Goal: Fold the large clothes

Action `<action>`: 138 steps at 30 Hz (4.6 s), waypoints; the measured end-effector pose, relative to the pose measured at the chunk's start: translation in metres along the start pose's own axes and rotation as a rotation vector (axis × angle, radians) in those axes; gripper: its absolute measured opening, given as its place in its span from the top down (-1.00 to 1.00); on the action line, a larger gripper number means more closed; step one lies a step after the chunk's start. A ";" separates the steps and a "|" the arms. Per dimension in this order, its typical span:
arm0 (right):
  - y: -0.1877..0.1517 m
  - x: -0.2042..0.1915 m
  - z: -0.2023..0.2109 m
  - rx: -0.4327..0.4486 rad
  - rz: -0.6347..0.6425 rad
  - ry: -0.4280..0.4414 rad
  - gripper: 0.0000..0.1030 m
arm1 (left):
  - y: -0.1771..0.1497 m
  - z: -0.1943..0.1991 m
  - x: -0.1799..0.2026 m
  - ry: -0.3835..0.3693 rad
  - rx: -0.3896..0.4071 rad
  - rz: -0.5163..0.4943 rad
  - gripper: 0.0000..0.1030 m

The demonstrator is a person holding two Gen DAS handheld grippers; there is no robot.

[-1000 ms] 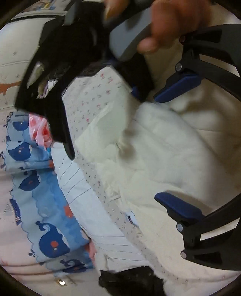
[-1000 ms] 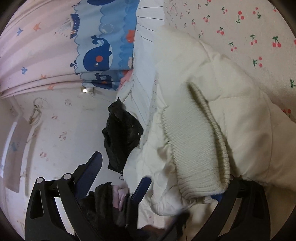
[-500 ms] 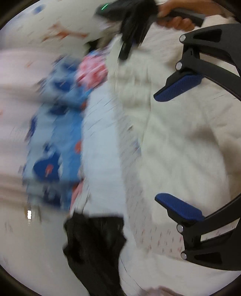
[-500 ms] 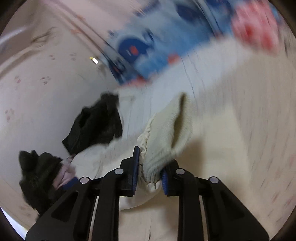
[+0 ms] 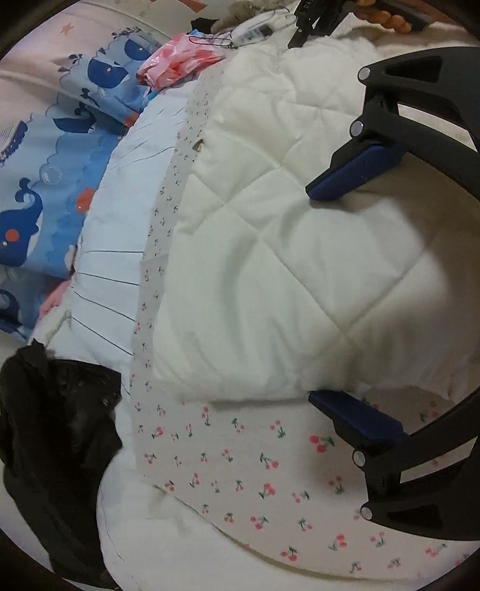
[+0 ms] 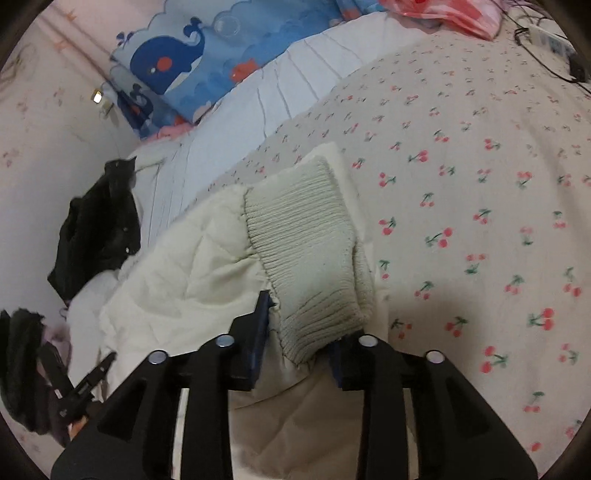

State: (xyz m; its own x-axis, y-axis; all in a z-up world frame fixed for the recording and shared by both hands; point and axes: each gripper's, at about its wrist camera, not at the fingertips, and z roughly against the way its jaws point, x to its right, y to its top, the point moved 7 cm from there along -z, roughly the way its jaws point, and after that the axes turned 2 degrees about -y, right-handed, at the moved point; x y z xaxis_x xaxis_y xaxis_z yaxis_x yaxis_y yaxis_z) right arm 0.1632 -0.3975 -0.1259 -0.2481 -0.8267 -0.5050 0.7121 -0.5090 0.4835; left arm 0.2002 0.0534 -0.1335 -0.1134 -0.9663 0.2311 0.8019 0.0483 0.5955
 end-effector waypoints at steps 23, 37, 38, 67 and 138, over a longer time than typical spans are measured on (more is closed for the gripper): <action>-0.019 -0.064 -0.017 0.067 0.404 -0.232 -0.53 | -0.005 0.004 0.008 0.167 0.137 -0.179 -0.88; -0.029 -0.051 -0.036 0.047 0.434 -0.252 -0.67 | -0.007 0.005 0.013 0.186 0.180 -0.210 -0.88; -0.027 -0.053 -0.032 0.062 0.426 -0.245 -0.67 | -0.007 0.005 0.013 0.184 0.179 -0.208 -0.88; -0.015 -0.060 0.027 0.428 0.450 -0.330 -0.86 | -0.009 0.003 0.013 0.196 0.214 -0.224 -0.88; -0.204 -0.001 0.357 -0.044 -0.068 0.719 0.73 | -0.219 0.330 -0.019 -0.571 -0.155 0.281 0.73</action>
State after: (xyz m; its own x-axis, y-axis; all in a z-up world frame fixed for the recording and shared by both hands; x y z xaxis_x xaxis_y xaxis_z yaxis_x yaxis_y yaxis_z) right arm -0.2159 -0.3783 0.0315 0.1893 -0.4236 -0.8859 0.7402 -0.5313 0.4121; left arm -0.1669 0.1442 -0.0143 -0.1469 -0.6337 0.7595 0.9167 0.2011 0.3452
